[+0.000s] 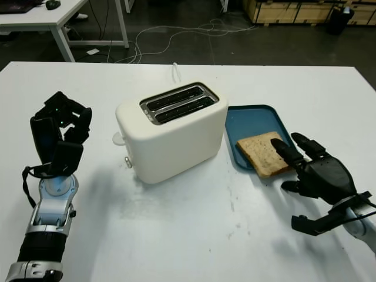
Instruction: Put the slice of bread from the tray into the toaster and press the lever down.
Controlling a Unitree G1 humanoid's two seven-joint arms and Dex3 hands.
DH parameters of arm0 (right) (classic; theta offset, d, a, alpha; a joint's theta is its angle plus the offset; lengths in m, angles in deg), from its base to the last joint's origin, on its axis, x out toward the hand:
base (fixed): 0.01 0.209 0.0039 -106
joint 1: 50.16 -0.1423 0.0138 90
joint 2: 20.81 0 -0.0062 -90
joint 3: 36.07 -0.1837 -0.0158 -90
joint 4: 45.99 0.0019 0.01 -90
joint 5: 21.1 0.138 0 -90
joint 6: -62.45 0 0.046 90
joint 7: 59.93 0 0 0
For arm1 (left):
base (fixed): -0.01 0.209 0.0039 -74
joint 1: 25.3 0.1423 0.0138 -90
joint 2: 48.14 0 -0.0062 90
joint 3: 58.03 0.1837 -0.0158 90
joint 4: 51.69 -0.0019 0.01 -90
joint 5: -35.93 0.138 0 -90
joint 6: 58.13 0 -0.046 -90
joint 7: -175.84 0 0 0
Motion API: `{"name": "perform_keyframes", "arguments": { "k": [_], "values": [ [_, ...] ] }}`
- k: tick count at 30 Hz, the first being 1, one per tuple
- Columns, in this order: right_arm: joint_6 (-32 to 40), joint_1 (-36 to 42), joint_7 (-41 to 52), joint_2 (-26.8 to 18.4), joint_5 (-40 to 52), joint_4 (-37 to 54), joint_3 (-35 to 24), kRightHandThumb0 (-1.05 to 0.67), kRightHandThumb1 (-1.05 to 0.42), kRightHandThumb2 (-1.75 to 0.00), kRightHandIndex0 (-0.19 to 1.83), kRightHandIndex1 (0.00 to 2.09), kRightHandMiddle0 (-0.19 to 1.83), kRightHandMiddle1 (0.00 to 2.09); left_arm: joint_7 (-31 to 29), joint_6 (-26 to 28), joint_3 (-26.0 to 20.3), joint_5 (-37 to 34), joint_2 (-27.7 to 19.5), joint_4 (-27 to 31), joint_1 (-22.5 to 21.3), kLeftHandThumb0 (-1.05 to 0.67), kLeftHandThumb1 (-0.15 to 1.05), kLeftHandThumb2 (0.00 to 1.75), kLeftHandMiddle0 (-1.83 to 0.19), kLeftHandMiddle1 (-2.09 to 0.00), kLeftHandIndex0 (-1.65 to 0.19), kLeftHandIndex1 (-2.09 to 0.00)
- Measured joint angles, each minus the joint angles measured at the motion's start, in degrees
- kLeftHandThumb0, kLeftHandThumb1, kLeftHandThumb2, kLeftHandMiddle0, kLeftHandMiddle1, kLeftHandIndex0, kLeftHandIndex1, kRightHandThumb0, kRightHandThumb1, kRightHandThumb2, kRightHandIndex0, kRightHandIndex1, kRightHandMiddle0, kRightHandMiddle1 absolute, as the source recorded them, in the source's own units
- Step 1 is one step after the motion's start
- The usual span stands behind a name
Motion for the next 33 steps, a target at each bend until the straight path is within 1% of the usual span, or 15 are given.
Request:
{"name": "perform_keyframes", "arguments": {
  "k": [6, 11, 12, 13, 16, 20, 21, 22, 23, 24, 26, 28, 30, 31, 33],
  "values": [
    [-0.44, -2.43, -9.98, 0.32, -2.3, -5.7, 5.73, -0.33, -0.92, -0.19, 0.36, 0.15, 0.33, 0.04, -0.04, -0.04, 0.0, -0.4, -0.01, 0.0, 0.01, -0.96, 0.92, 0.35, -0.97, -1.66, -0.82, -1.53],
    [0.69, -4.11, -13.37, 0.56, -2.71, -8.28, 9.5, -0.32, -0.92, -0.21, 0.4, 0.22, 0.39, 0.04, -0.02, -0.32, 0.01, -0.52, -0.02, -0.02, 0.0, -0.97, 0.92, 0.35, -0.97, -1.65, -0.82, -1.52],
    [1.18, -4.44, -14.47, 0.63, -3.06, -8.59, 10.4, -0.32, -0.92, -0.21, 0.38, 0.29, 0.4, 0.03, -0.02, -0.36, 0.01, -0.51, -0.02, -0.02, 0.01, -0.97, 0.92, 0.35, -0.97, -1.65, -0.82, -1.52],
    [1.48, -4.87, -15.46, 0.73, -3.64, -9.03, 11.11, -0.33, -0.92, -0.21, 0.32, 0.42, 0.41, 0.02, -0.02, -0.36, 0.01, -0.5, -0.02, -0.02, 0.01, -0.97, 0.92, 0.35, -0.97, -1.65, -0.82, -1.52],
    [2.11, -6.24, -18.03, 1.06, -4.53, -10.38, 13.28, -0.33, -0.92, -0.21, 0.17, 0.87, 0.48, 0.02, -0.02, -0.37, 0.01, -0.41, -0.02, -0.01, 0.01, -0.97, 0.92, 0.35, -0.97, -1.64, -0.82, -1.52],
    [2.95, -7.67, -19.79, 1.28, -5.2, -11.14, 15.61, -0.35, -0.92, -0.21, 0.17, 1.24, 0.59, 0.1, -0.02, -0.39, 0.01, -0.42, -0.03, -0.01, 0.01, -0.98, 0.92, 0.35, -0.97, -1.64, -0.82, -1.52],
    [3.56, -7.98, -20.49, 1.32, -5.7, -11.22, 16.15, -0.36, -0.92, -0.22, 0.15, 1.4, 0.53, 0.32, -0.02, -0.41, 0.01, -0.44, -0.03, -0.01, 0.01, -0.97, 0.92, 0.35, -0.97, -1.64, -0.82, -1.52],
    [4.19, -8.22, -21.17, 1.33, -6.12, -11.23, 16.73, -0.39, -0.92, -0.24, 0.17, 1.6, 0.31, 0.91, -0.02, -0.44, 0.01, -0.46, -0.03, -0.01, 0.01, -0.97, 0.92, 0.35, -0.97, -1.64, -0.82, -1.52],
    [4.81, -8.42, -21.74, 1.36, -6.42, -11.23, 17.16, -0.4, -0.92, -0.24, 0.21, 1.67, 0.2, 1.23, -0.02, -0.45, 0.01, -0.44, -0.03, -0.01, 0.01, -0.97, 0.92, 0.36, -0.98, -1.64, -0.82, -1.52],
    [5.6, -8.52, -22.2, 1.42, -6.51, -11.14, 17.51, -0.44, -0.92, -0.27, 0.31, 1.72, 0.09, 1.53, -0.01, -0.46, 0.01, -0.44, -0.03, -0.01, 0.01, -0.97, 0.92, 0.35, -0.98, -1.64, -0.82, -1.52],
    [6.99, -8.55, -23.39, 1.71, -6.59, -10.81, 17.89, -0.49, -0.92, -0.32, 0.37, 1.74, 0.03, 1.69, -0.01, -0.46, 0.01, -0.44, -0.03, -0.01, 0.01, -0.98, 0.92, 0.35, -0.98, -1.64, -0.83, -1.52],
    [8.28, -8.73, -25.26, 1.88, -6.88, -10.41, 18.31, -0.52, -0.92, -0.32, 0.37, 1.74, 0.03, 1.73, 0.0, -0.45, 0.02, -0.39, -0.02, 0.01, 0.01, -0.98, 0.92, 0.36, -0.98, -1.65, -0.83, -1.52],
    [9.0, -8.94, -27.53, 1.97, -7.22, -10.06, 18.85, -0.53, -0.92, -0.34, 0.28, 1.74, 0.01, 1.74, 0.02, -0.45, 0.02, -0.39, -0.02, 0.05, 0.03, -0.97, 0.92, 0.36, -0.98, -1.65, -0.83, -1.53],
    [9.39, -8.96, -28.4, 2.01, -7.38, -9.68, 18.97, -0.53, -0.92, -0.36, 0.19, 1.75, 0.0, 1.74, 0.02, -0.45, 0.02, -0.39, -0.02, 0.06, 0.03, -0.97, 0.92, 0.36, -0.97, -1.65, -0.82, -1.53],
    [9.73, -8.98, -29.31, 2.07, -7.52, -9.16, 19.17, -0.52, -0.92, -0.39, 0.12, 1.75, 0.0, 1.75, 0.02, -0.46, 0.02, -0.41, -0.02, 0.06, 0.06, -0.97, 0.92, 0.35, -0.97, -1.65, -0.82, -1.53]
  ]
}}
